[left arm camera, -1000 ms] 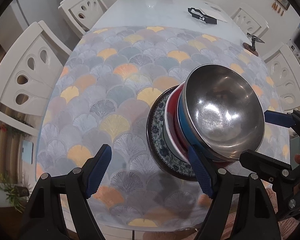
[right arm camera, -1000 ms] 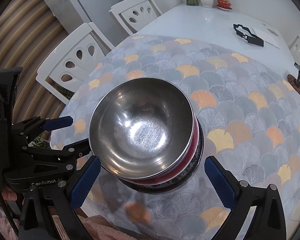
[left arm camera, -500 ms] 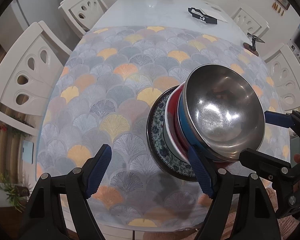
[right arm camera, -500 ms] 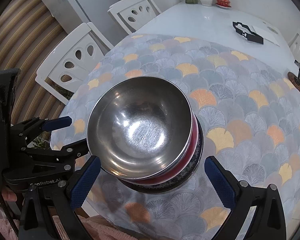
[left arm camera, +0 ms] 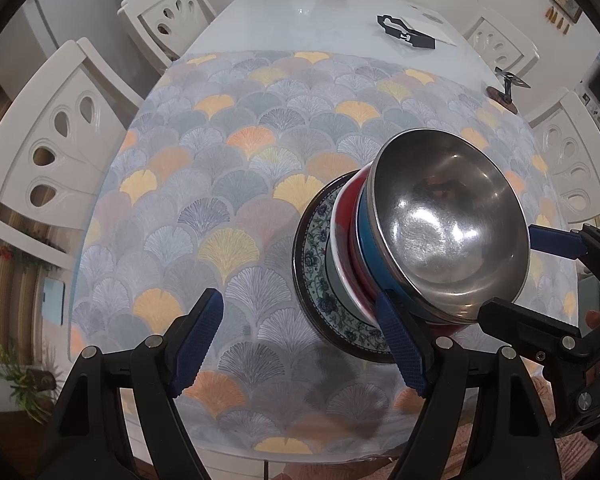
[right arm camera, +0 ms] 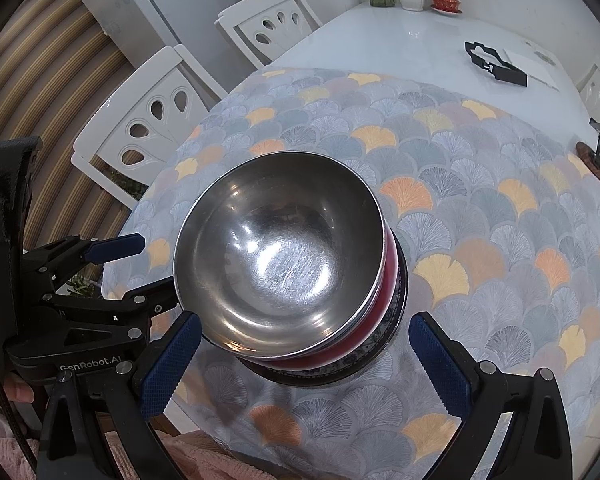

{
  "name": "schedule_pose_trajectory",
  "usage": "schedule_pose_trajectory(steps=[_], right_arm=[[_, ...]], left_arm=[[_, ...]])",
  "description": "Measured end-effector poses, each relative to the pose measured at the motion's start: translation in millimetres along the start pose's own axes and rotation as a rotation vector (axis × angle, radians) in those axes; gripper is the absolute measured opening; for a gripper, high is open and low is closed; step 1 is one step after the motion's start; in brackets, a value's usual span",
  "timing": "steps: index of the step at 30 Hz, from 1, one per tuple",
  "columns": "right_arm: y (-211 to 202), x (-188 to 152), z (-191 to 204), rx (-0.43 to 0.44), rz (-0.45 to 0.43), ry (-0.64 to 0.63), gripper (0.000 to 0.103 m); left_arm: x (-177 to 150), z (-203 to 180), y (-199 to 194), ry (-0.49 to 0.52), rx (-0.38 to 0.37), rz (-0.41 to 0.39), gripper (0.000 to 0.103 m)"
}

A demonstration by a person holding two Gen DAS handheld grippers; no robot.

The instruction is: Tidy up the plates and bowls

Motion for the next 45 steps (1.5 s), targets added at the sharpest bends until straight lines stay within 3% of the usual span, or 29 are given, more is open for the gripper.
schedule_pose_trajectory(steps=[45], right_arm=[[7.0, -4.0, -1.3, 0.001, 0.015, 0.01, 0.103]], left_arm=[[0.1, 0.5, 3.5, -0.026, -0.015, 0.004, 0.078]])
Point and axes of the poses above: each gripper's, at about its wrist camera, not at the fingertips, and y roughly the way its jaws point, z to its left, x to its top, the point moved 10 cm from there along y, roughly the way its jaws point, and after that the axes turned 5 degrees about -x, right-handed, at the moved point
